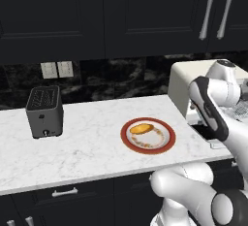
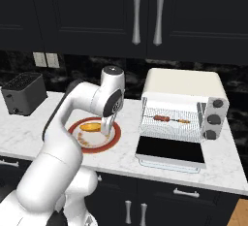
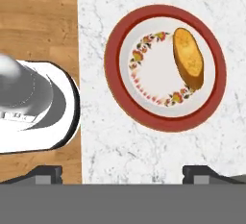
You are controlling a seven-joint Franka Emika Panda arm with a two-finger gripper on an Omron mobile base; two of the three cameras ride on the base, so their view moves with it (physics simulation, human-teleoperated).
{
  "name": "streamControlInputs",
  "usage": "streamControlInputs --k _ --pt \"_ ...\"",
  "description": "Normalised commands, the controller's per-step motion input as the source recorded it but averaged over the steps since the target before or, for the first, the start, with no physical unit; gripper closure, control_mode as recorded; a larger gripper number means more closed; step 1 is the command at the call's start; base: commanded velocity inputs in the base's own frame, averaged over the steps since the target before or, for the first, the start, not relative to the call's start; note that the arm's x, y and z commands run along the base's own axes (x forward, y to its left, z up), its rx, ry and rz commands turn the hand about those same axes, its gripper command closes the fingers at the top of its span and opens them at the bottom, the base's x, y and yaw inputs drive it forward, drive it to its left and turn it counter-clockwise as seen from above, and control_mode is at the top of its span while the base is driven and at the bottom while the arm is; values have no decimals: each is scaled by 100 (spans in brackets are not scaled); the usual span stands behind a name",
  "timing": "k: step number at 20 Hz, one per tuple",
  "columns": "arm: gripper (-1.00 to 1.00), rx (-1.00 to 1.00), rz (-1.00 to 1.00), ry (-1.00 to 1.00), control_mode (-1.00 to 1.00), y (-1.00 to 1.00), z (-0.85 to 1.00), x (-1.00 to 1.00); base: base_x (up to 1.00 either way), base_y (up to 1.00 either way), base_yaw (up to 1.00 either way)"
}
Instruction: Pick up the kebab skewer and baguette bread, and place them inside the toaster oven. Close the toaster oven door and start by setting the timer.
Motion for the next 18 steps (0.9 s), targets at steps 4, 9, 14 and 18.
streamControlInputs --k 4,9,14,18 --pt "-100 2 0 24 -100 100 -12 21 0 0 0" --pt "-100 8 14 25 -100 80 -27 32 0 0 0" --pt "-100 8 28 14 -100 34 -46 39 0 0 0" --pt "-100 2 20 6 -100 37 -50 29 0 0 0"
